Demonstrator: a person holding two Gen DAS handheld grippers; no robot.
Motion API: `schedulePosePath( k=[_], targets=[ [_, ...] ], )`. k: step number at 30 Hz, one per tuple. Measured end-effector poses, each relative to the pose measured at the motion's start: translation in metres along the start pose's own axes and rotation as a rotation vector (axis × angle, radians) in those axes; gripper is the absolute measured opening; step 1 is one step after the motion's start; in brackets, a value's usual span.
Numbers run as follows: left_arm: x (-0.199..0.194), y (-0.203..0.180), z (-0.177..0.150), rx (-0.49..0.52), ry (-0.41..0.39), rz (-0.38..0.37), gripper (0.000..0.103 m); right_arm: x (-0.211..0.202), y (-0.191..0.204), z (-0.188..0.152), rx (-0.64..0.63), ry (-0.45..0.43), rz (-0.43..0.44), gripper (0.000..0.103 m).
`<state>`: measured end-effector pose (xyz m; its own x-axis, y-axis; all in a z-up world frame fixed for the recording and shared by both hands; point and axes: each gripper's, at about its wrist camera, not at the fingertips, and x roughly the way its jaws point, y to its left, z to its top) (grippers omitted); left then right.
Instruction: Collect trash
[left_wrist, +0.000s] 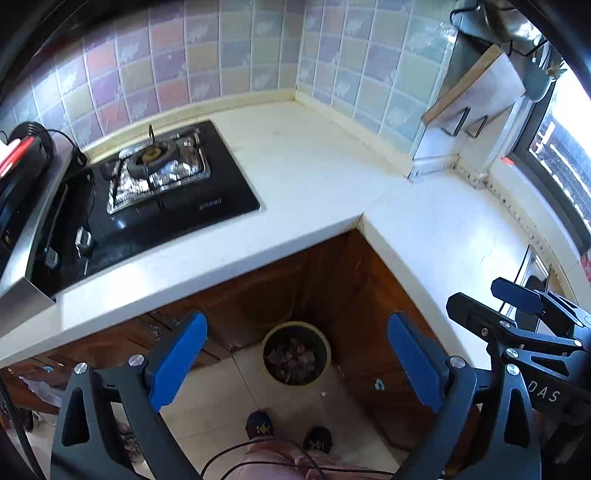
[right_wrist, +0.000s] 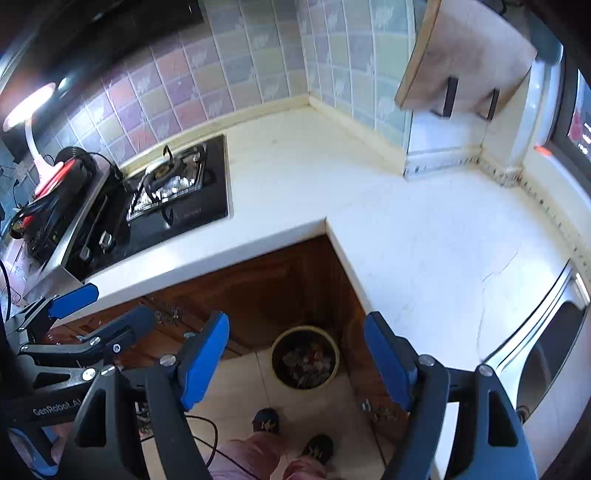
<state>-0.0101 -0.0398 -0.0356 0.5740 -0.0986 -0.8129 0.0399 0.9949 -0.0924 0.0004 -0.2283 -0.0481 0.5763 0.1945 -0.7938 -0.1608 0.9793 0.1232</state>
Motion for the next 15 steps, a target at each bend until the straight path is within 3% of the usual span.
schedulePosePath(
  k=[7, 15],
  targets=[
    [-0.037, -0.010, 0.015, -0.003, -0.123, 0.061, 0.098, -0.044, 0.000, 0.015, -0.003, -0.129, -0.009, 0.076],
    [-0.059, -0.022, 0.021, -0.015, -0.161, 0.077, 0.098, -0.067, -0.003, 0.018, -0.016, -0.199, -0.007, 0.076]
  ],
)
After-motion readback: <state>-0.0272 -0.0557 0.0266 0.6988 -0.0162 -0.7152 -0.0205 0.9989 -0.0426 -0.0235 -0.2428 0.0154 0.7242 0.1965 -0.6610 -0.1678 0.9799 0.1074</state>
